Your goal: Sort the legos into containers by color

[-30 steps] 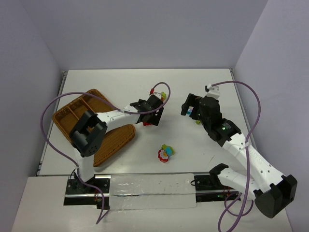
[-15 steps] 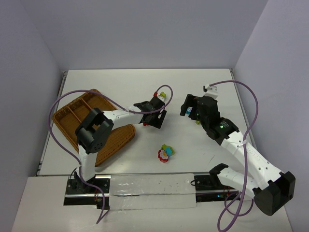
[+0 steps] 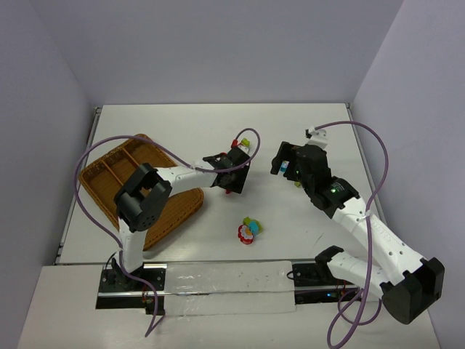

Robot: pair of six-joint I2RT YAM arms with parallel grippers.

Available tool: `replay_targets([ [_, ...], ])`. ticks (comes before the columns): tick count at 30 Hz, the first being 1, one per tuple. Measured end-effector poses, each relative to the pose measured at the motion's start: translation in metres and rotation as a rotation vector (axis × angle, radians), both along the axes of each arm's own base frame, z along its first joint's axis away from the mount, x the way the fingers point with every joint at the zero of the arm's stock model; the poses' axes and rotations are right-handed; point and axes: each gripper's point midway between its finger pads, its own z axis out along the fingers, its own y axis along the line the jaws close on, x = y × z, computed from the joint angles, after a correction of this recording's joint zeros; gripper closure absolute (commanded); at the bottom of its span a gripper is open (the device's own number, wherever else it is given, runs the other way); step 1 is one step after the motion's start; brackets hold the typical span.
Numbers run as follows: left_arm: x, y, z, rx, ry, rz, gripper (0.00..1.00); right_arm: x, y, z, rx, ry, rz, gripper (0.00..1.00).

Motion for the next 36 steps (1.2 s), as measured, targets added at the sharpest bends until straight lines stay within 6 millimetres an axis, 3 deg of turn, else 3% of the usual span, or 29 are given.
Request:
replay_targets([
  [4, -0.002, 0.002, -0.003, 0.024, -0.001, 0.002, 0.72, 0.000, 0.001, -0.004, -0.005, 0.012, 0.003, 0.00],
  [6, -0.001, 0.001, -0.004, 0.042, -0.004, 0.006, 0.96, 0.000, 0.001, -0.006, -0.010, 0.022, 0.003, 0.00],
  [14, 0.005, -0.001, 0.009, 0.048, -0.022, 0.033, 1.00, -0.001, 0.001, -0.012, -0.019, 0.043, 0.005, 0.00],
  [17, 0.011, 0.005, 0.029, 0.023, -0.036, 0.070, 1.00, -0.001, 0.001, -0.012, -0.018, 0.043, 0.005, 0.00],
  [19, 0.020, 0.018, 0.054, -0.018, -0.055, 0.127, 1.00, -0.001, 0.001, -0.012, -0.017, 0.044, 0.004, 0.00],
  [21, 0.041, 0.044, 0.086, -0.081, -0.088, 0.227, 1.00, -0.001, 0.001, -0.011, -0.014, 0.042, 0.002, 0.00],
  [23, 0.068, 0.086, 0.120, -0.148, -0.139, 0.369, 1.00, -0.002, 0.000, -0.010, -0.010, 0.038, 0.001, 0.00],
  [26, 0.105, 0.178, 0.165, -0.242, -0.246, 0.664, 1.00, -0.004, -0.001, -0.008, 0.001, 0.026, -0.002, 0.00],
  [28, 0.108, 0.236, 0.178, -0.266, -0.296, 0.839, 1.00, -0.005, -0.001, -0.007, 0.005, 0.021, -0.003, 0.00],
  [30, 0.104, 0.270, 0.176, -0.265, -0.307, 0.953, 1.00, -0.004, -0.001, -0.006, 0.010, 0.019, -0.005, 0.00],
  [36, 0.106, 0.300, 0.126, -0.195, -0.202, 1.053, 1.00, -0.004, -0.001, -0.006, 0.014, 0.020, -0.013, 0.00],
])
